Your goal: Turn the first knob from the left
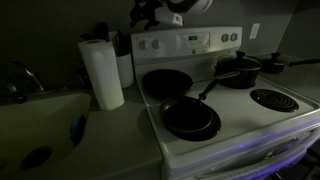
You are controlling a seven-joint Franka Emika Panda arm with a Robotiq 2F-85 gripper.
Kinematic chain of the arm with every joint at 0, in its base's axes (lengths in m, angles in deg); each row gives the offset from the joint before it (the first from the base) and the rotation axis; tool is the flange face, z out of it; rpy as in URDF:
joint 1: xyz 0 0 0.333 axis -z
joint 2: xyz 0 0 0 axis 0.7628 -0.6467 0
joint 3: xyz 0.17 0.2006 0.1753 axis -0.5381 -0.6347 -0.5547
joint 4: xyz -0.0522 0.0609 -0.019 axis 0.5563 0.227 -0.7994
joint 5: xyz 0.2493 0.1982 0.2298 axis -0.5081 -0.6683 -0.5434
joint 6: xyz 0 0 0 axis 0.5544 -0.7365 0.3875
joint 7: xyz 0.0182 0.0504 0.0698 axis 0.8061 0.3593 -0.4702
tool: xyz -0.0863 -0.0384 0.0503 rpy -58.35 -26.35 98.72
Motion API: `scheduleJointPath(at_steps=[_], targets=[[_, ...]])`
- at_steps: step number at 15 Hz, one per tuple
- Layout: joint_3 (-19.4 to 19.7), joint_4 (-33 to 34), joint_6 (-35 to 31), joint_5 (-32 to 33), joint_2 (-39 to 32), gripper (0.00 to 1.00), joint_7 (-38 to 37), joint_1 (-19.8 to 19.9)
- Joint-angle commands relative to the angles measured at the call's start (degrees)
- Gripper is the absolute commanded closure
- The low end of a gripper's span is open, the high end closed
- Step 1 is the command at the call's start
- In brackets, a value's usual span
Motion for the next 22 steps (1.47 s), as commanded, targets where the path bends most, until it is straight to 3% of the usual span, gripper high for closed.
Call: scheduleJointPath(at_steps=[1,8,11,22], targets=[[2.6,8.6,5.6,-0.6,-4.0,0.49,-1.7,-1.4],[4.9,19.8,19.1,-0.7,-10.2,0.98,-6.0,-2.0],[5.1,24.5,24.1,-0.7,-13.2,1.0,-5.8,-1.8],[4.8,41.6,29.1,-0.4,-25.0,1.0,-2.3,-3.0]])
